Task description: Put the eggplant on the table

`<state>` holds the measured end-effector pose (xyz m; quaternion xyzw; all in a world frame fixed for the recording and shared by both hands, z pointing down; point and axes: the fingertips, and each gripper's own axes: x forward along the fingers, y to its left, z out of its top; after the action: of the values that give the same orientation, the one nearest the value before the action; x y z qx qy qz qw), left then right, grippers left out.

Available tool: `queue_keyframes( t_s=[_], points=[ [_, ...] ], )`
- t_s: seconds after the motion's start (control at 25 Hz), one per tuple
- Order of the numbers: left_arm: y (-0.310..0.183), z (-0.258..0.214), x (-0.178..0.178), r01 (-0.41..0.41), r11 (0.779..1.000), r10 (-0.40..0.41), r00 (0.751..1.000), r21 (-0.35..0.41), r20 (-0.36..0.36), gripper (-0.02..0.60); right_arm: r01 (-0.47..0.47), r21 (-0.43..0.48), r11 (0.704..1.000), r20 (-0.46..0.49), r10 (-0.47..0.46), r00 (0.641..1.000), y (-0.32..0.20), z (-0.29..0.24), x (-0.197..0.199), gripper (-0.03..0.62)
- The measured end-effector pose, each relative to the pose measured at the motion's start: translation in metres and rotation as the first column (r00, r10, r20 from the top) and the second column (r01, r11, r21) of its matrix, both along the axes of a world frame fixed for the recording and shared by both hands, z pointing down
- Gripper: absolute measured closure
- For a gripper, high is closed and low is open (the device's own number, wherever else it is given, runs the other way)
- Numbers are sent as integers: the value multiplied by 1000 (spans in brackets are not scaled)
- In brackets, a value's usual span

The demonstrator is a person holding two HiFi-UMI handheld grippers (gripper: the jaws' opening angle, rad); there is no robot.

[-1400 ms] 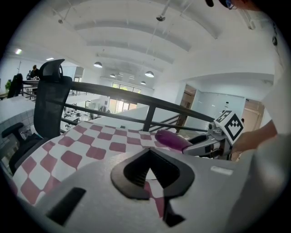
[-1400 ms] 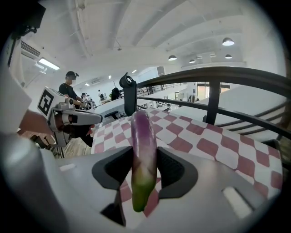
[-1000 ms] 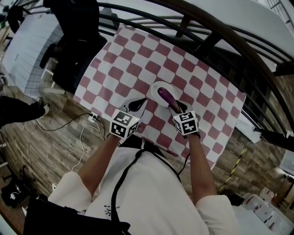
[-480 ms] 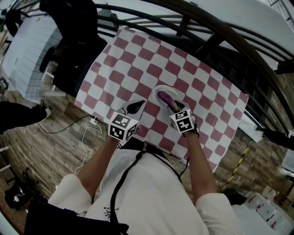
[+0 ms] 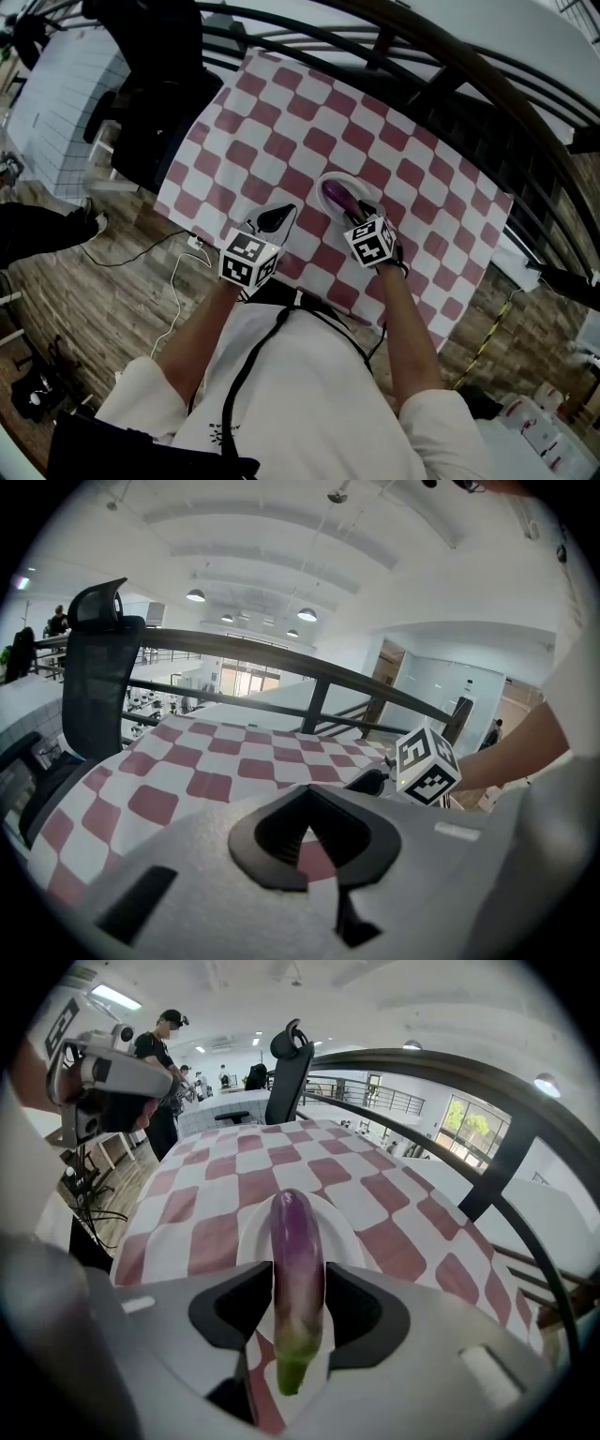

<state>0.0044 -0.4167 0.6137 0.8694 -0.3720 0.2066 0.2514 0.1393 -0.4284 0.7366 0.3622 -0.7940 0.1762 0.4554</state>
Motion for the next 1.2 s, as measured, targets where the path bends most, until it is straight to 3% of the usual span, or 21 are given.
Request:
queue_keyframes(
  t_s=[0.44,0.72,0.92,1.2],
  points=[
    [1,0,-3,13,1000,-13,1000,-3,3,577,-3,8,1000,7,3,1000,-5,-2,0,387],
    [1,-8,8,-5,1000,5,1000,13,-13,577,-107,38,994,142,100,985,2,-34,5,407],
    [6,-22,23,-32,999,33,998,31,-45,577,-259,78,963,294,226,929,14,-77,23,530],
    [20,-46,39,-58,995,63,996,85,-61,577,-418,119,900,468,321,823,52,-145,52,571]
  ],
)
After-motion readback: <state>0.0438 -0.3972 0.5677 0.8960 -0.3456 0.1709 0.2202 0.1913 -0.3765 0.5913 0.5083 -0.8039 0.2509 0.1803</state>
